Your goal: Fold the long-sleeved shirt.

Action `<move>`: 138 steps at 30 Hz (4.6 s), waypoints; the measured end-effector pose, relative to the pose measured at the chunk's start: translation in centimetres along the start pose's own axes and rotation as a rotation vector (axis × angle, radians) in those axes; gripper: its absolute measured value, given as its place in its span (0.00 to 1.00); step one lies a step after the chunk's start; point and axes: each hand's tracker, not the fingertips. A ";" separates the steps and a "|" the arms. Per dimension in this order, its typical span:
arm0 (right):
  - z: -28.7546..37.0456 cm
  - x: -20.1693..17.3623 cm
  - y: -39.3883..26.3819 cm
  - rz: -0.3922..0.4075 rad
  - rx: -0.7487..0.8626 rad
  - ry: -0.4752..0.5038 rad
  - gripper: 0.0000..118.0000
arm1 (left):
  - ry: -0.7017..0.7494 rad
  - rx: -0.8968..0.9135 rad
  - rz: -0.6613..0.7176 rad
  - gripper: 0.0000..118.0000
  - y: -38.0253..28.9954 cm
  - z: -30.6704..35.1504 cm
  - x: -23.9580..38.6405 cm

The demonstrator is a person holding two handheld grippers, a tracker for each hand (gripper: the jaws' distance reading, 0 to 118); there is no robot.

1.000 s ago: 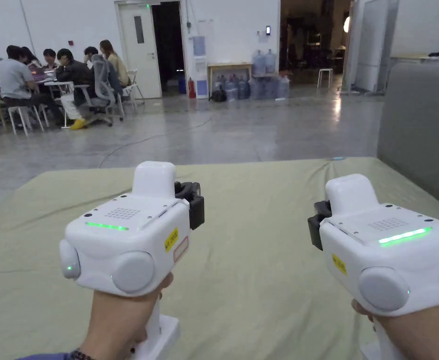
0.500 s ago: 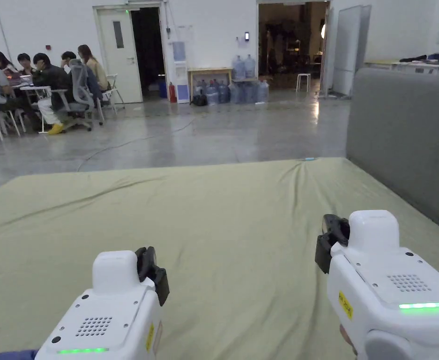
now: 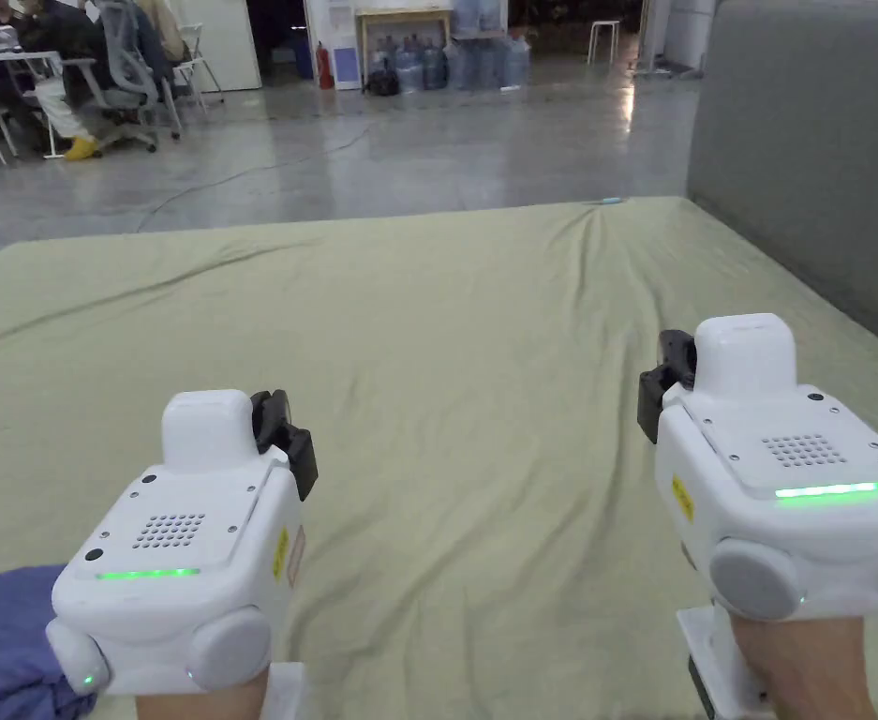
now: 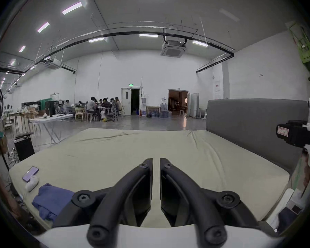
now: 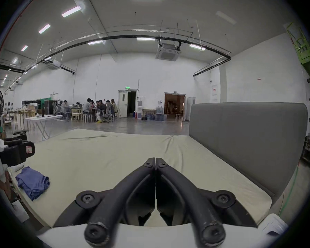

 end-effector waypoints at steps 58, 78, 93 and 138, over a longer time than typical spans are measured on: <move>-0.5 0.4 -0.9 -0.013 -0.011 -0.037 1.00 | -0.010 -0.002 -0.072 0.99 0.0 -0.3 1.3; -0.7 0.3 -0.8 -0.018 -0.028 -0.019 1.00 | -0.015 -0.010 -0.050 1.00 0.0 -0.5 1.0; -0.7 0.3 -0.8 -0.014 -0.037 -0.022 1.00 | -0.009 -0.013 -0.059 1.00 0.0 -0.4 0.9; 0.0 -1.1 0.1 -0.064 -0.161 -0.038 1.00 | -0.004 -0.008 -0.077 1.00 -0.1 0.5 0.7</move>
